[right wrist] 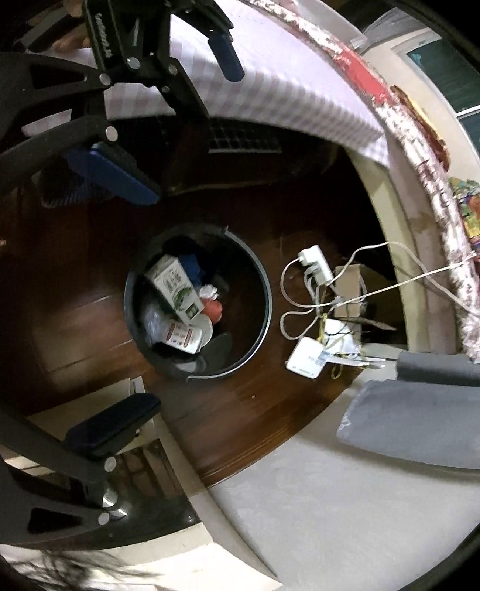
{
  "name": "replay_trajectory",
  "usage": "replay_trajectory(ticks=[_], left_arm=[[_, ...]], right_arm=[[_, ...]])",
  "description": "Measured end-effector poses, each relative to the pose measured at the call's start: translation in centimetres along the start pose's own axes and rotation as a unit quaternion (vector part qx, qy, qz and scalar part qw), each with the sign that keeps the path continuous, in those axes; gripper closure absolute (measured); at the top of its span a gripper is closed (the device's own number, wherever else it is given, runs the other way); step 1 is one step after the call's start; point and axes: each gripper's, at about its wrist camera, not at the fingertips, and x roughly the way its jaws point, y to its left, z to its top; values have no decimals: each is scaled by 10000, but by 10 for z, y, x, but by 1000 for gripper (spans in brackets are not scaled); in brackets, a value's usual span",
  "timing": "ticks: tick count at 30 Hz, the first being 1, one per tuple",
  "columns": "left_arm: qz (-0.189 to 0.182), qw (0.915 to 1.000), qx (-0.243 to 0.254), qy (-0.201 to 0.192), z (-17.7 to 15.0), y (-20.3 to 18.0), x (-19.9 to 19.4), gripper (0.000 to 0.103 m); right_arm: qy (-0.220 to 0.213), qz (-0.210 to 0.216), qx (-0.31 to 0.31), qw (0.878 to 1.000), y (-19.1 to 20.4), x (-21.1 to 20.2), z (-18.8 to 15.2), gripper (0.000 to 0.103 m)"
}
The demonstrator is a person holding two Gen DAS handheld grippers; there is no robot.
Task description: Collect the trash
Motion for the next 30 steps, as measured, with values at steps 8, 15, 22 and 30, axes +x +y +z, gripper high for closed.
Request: replay_trajectory(ticks=[8, 15, 22, 30], left_arm=[[129, 9989, -280, -344, -12, 30, -42, 11], [234, 9938, -575, -928, -23, 44, -99, 11], [451, 9888, -755, -1206, -37, 56, -132, 11], [621, 9824, -759, -1587, -52, 54, -172, 9]], right_arm=[[-467, -288, -320, 9980, 36, -45, 1, 0], [-916, -304, -564, 9937, 64, -96, -3, 0], [-1188, -290, -782, 9894, 90, -133, -18, 0], [-1522, -233, -811, 9847, 100, -171, -34, 0]])
